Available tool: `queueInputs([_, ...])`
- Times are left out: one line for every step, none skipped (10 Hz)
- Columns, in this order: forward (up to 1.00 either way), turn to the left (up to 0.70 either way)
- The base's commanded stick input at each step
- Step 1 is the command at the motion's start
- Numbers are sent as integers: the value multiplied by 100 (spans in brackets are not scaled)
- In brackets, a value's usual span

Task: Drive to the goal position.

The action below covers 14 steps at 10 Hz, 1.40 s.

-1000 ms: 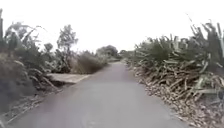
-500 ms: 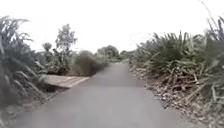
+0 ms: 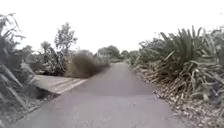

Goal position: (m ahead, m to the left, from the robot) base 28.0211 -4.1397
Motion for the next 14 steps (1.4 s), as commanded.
queueInputs([100, 0])
queueInputs([100, 0])
queueInputs([100, 0])
queueInputs([100, 0])
queueInputs([100, 0])
queueInputs([100, 0])
queueInputs([100, 0])
queueInputs([100, 0])
queueInputs([100, 0])
queueInputs([100, 0])
queueInputs([100, 0])
queueInputs([100, 0])
queueInputs([100, 0])
queueInputs([100, 1])
